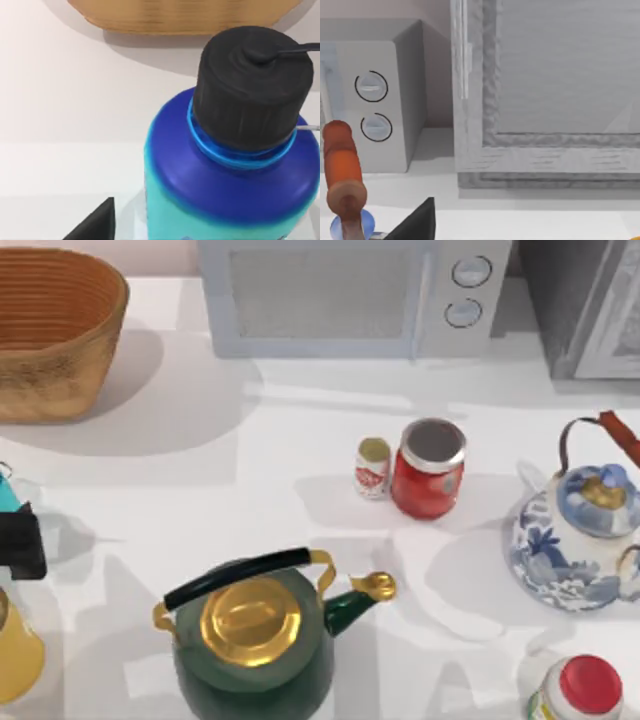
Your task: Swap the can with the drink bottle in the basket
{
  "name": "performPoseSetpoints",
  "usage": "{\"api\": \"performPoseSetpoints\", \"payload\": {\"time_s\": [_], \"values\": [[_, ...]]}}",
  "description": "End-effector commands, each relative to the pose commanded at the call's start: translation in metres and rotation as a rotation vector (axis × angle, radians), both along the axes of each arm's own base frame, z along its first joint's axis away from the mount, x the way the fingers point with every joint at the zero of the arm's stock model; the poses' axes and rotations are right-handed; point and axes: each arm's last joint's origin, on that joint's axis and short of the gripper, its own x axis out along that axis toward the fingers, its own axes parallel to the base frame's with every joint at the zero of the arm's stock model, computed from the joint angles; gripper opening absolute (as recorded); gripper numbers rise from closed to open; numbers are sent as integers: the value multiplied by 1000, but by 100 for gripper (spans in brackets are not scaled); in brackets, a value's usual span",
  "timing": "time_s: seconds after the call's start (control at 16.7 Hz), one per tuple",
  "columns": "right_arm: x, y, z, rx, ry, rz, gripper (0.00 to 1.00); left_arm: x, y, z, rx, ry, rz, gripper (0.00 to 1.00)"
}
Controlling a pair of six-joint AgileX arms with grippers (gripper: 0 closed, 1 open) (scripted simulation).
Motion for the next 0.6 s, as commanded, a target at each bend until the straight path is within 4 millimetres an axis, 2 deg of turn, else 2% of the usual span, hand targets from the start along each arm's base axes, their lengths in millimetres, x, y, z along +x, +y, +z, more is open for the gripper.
{"api": "performPoseSetpoints", "payload": {"time_s": [0.18,0.36,0.6], "values": [[0,0,0,0,0,0,100,19,-2,0,1,-13,4,100],[0,0,0,0,0,0,100,40,-2,-9,2,-15,6,100],[0,0,0,0,0,0,100,49,0,-27,0,1,3,100]]}}
